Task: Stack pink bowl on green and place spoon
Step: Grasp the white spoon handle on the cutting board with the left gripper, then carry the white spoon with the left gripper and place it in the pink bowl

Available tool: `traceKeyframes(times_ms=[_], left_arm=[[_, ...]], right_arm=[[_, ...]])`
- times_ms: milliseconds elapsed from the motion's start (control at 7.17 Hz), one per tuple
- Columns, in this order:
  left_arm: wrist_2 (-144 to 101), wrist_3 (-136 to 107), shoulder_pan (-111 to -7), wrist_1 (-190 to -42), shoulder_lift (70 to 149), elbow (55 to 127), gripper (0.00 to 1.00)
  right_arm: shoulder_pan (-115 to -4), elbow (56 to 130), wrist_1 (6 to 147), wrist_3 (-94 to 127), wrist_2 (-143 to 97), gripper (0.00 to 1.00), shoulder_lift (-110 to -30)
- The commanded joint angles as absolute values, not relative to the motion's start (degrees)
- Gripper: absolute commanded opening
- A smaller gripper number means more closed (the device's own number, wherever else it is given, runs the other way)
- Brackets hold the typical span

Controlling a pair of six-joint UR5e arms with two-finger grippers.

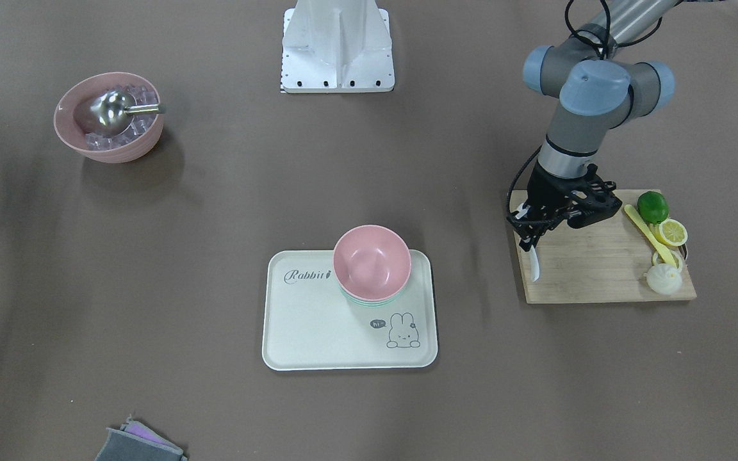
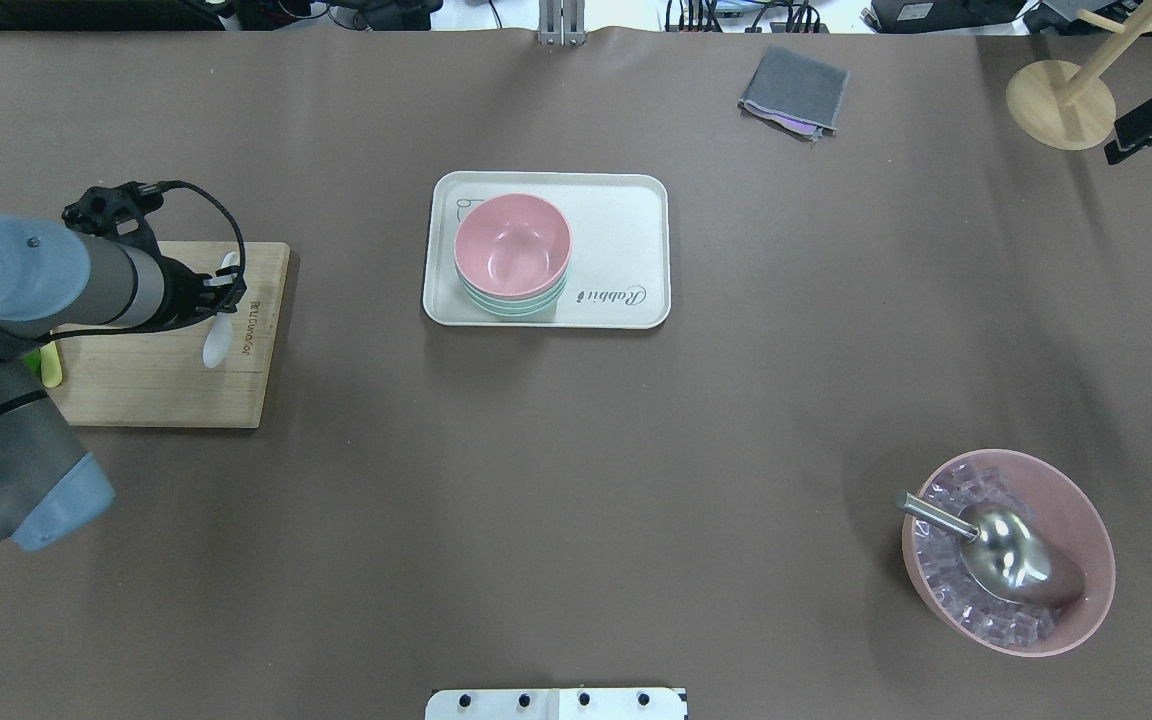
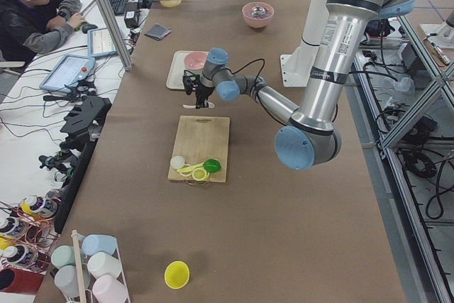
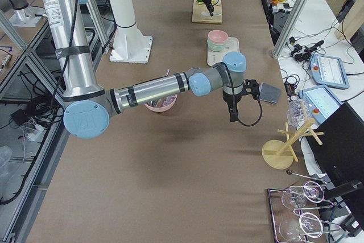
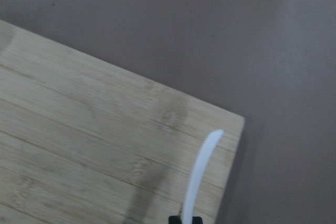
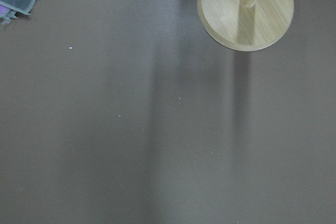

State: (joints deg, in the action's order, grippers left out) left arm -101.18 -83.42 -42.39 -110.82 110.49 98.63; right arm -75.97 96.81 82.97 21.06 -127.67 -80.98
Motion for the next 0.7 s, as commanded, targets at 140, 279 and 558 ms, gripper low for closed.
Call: traceKeyframes(times_ms=[140, 279, 558], left_arm=[[-101.1, -86.6, -42.1, -103.1, 124.7, 96.7, 0.0], [-100.9, -86.7, -42.1, -102.9, 130.4, 92.7, 0.0], [-100.7, -90.9, -42.0, -104.8, 140.9, 80.0, 0.0]], right_arm=[[-76.2, 97.3, 83.7, 21.0, -127.2, 1.0, -86.7], [-77.1, 97.4, 83.8, 21.0, -127.4, 1.0, -87.1], [-78.7, 97.5, 83.8, 20.9, -127.6, 1.0, -88.3]])
